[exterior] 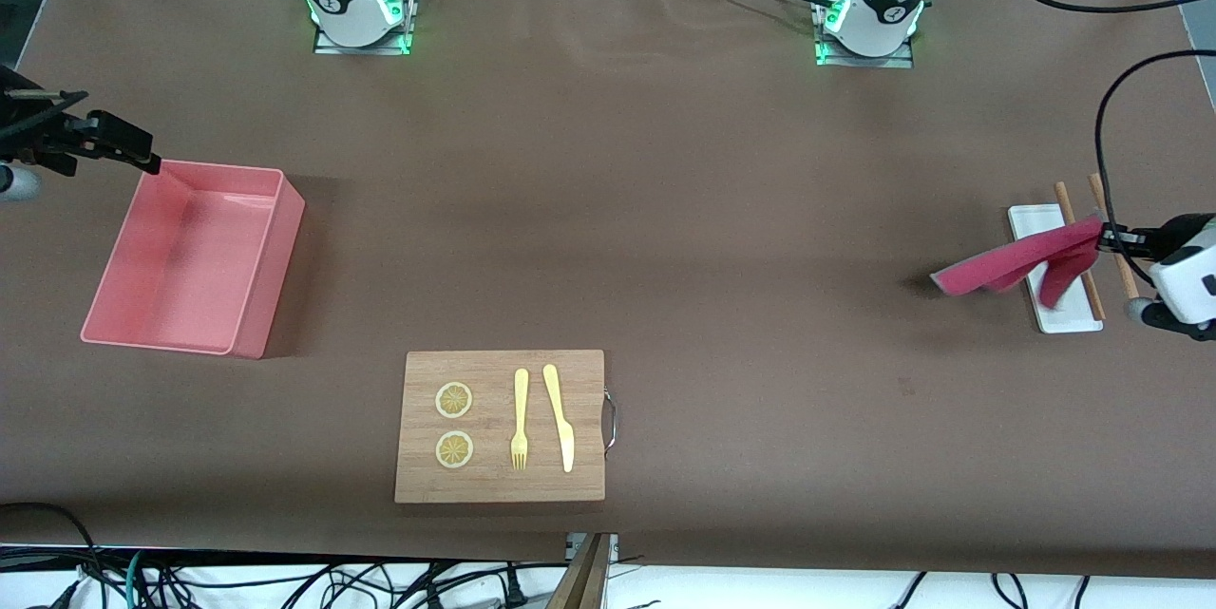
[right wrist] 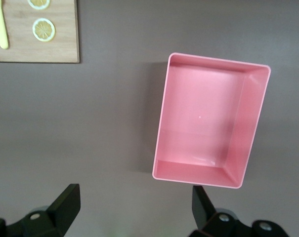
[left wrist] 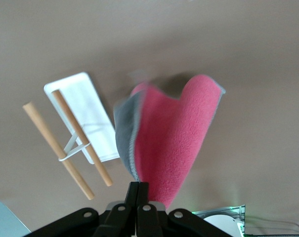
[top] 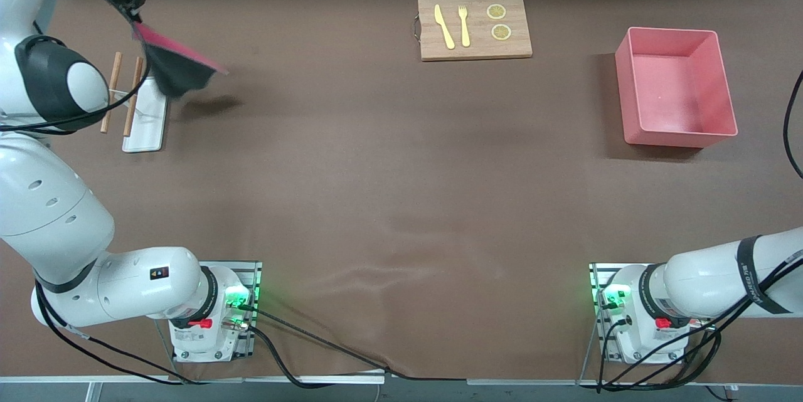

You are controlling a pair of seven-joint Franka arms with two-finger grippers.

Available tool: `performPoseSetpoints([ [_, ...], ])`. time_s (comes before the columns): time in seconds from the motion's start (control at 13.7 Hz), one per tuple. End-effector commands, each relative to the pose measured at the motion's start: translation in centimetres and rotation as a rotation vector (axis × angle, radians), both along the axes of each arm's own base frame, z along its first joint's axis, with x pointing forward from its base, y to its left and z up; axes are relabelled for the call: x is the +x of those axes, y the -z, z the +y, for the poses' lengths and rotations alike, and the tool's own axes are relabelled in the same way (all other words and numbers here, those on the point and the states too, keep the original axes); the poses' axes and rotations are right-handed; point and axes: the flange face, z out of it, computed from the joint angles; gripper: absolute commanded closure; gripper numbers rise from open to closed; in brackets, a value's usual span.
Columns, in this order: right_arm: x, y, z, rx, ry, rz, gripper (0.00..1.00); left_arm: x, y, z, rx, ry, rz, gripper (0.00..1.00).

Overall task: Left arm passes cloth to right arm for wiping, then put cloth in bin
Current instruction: 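Lift the cloth with the left gripper while the right gripper approaches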

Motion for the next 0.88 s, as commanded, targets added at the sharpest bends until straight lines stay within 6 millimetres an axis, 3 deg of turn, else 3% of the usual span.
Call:
performPoseSetpoints([
  [0.0,1.2,2.4,-0.5,0.017,-0.013,0.050,0.00,0.6,-1.8,-6.6,-0.037,0.024,-0.023,1.00],
  [0.22,1.0,2.7,0.7,0.008,-0.030,0.066,0.00,0.1,-2.2,-16.5,-0.123,-0.083,-0.022,1.00],
  [0.58,2.0,4.7,1.3,0.018,-0.026,0.089,0.00,-3.3,-3.2,-34.7,-0.200,-0.503,0.086,1.00],
  [0.73,2.8,6.2,2.3,0.064,-0.004,0.098,0.00,-4.3,-4.4,-40.0,-0.306,-0.666,0.177,1.00],
  [0.8,3.3,7.1,3.7,0.083,0.031,0.105,0.00,-4.7,-4.8,-43.1,-0.383,-0.749,0.253,1.00],
])
